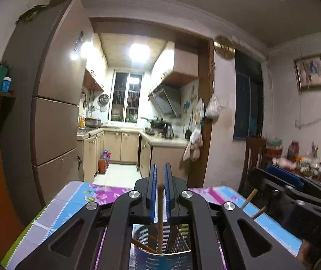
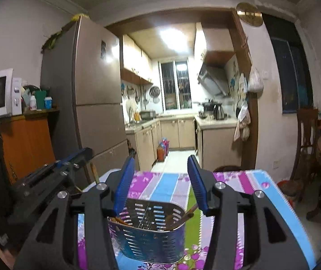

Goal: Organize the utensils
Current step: 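Lower both chopsticks into the slotted holder and open both grippers, then withdraw both grippers back over the remaining chopsticks on the tablecloth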

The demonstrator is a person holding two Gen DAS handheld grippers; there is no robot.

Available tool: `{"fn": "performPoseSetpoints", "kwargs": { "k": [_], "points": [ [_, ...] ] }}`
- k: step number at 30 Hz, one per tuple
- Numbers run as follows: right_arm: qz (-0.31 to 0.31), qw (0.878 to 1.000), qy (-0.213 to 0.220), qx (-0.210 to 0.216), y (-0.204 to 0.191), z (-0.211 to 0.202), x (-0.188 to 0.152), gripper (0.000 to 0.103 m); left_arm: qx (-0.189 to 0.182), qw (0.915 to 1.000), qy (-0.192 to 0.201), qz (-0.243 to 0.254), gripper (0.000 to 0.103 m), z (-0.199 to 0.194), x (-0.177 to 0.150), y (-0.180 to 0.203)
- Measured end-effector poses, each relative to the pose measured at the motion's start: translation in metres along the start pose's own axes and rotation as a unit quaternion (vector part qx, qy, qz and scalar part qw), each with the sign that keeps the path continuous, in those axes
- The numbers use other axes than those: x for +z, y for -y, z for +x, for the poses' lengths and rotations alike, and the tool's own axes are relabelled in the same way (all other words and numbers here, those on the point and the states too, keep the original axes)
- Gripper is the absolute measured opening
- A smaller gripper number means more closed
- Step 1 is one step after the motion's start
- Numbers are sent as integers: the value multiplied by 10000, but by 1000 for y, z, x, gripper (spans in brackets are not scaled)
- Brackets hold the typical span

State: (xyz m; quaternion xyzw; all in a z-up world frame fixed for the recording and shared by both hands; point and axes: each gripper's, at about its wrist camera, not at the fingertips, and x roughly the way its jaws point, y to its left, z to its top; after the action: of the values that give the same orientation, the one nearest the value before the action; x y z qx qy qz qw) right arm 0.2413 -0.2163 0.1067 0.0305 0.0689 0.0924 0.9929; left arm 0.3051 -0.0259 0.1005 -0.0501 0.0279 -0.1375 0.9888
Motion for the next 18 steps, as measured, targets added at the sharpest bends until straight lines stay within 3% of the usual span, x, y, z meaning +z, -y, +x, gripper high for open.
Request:
{"fn": "performPoseSetpoints", "kwargs": {
  "k": [3,5,10,13,18],
  "points": [
    [30,9999,144,20,8,-27,10,47,31,9991,393,-170,13,-35,27,-11],
    [-30,9997,239,-23,12,-56,15,47,29,9971,730,-190,23,-73,43,-18],
    [-261,9994,221,-71,22,-124,8,47,104,9930,1138,316,27,-170,50,-32],
    [-439,9988,82,-197,25,-166,-11,47,232,9933,986,565,29,-208,38,-41],
    [-779,9943,-341,-639,25,-223,-61,47,271,9922,178,1206,29,-256,-12,-47]
  ]
}}
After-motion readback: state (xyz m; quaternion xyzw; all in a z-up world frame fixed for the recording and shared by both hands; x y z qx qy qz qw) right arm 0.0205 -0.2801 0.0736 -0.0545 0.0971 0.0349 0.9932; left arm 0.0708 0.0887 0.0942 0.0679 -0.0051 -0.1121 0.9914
